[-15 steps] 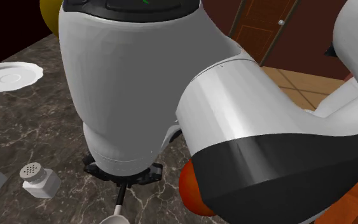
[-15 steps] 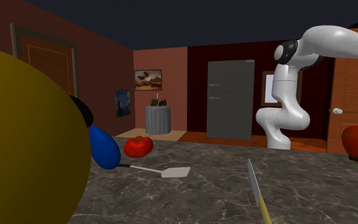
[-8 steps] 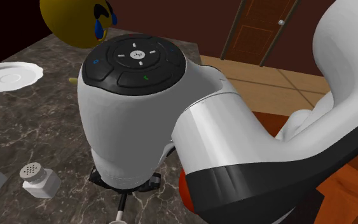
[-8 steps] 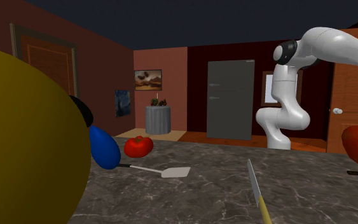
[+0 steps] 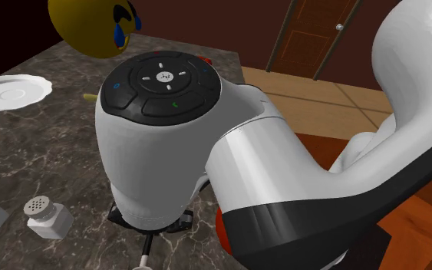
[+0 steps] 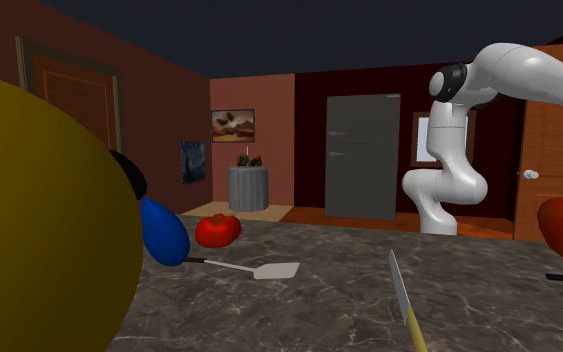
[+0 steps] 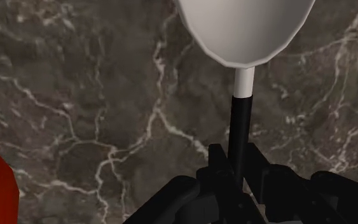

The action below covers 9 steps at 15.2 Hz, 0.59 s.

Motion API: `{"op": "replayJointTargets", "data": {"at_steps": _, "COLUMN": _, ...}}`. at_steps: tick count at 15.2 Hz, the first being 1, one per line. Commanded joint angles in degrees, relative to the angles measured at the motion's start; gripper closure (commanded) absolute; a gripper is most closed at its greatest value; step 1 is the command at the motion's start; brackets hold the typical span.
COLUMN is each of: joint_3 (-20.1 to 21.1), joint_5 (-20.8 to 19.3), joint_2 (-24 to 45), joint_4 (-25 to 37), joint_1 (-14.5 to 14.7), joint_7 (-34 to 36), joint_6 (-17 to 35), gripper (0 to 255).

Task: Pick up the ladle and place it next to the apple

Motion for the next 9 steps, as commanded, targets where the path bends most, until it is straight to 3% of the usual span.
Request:
{"op": "replayJointTargets", "data": {"at_steps": 1, "joint_3": 0.0, "joint_5": 0.0, "joint_2": 0.0, "joint_4": 0.0, "joint_1": 0.0, "joint_7": 0.0, "joint_6": 0.0, "gripper": 0}}
{"op": "replayJointTargets", "data": {"at_steps": 6, "joint_3": 0.0, "joint_5": 0.0, "joint_2": 0.0, "joint_4": -0.01, "joint_1": 0.0, "joint_7": 0.0, "joint_6": 0.01, "gripper": 0}}
{"op": "replayJointTargets", "data": {"at_steps": 9, "joint_3": -0.7, "joint_5": 3.78, "joint_2": -3.77, "joint_4": 3.23, "joint_1": 0.36, "joint_7": -2.7, "joint_6": -5.36, "gripper": 0}}
